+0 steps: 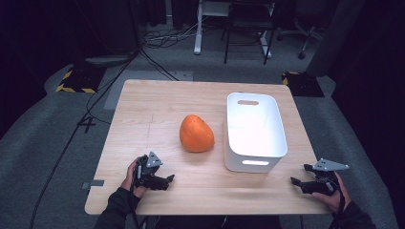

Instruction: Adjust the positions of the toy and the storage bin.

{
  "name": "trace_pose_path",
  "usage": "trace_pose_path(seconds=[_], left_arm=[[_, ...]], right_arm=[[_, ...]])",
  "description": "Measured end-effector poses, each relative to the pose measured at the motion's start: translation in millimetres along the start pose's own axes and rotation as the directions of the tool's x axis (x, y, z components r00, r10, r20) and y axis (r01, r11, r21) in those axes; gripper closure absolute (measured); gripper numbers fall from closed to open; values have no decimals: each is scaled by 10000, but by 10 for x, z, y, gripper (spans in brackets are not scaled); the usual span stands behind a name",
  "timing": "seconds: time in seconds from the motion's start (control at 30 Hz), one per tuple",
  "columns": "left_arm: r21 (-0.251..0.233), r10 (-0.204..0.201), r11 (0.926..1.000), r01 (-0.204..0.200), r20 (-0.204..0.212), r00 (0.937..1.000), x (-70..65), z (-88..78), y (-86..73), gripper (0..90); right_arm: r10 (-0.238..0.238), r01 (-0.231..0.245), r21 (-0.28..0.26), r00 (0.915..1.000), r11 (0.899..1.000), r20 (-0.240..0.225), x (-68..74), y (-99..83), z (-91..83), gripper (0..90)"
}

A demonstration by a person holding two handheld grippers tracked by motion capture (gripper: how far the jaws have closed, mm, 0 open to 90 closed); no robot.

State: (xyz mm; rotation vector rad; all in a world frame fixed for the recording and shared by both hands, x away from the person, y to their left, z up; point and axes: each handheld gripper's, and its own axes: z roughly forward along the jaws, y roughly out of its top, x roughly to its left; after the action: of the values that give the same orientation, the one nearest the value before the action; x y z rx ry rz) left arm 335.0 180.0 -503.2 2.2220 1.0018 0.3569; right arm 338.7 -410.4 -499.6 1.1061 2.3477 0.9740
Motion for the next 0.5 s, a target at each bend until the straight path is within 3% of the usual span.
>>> trace_pose_path(seconds=[0.1,0.2,0.5], left_arm=[[54,84,9999,-84,26,10000,-3,-26,-24,81],[43,-9,10000,9,-24,10000,-14,-50,-52,81],[29,-24,10000,24,-101,9999,-19,-79,-84,81]], right_arm=[[-161,161,5,9991,9999,-400,68,33,24,182],[-419,416,-81,9983,9991,-403,133,85,57,183],[-881,806,-1014,9936,9916,-713,308,432,82,205]])
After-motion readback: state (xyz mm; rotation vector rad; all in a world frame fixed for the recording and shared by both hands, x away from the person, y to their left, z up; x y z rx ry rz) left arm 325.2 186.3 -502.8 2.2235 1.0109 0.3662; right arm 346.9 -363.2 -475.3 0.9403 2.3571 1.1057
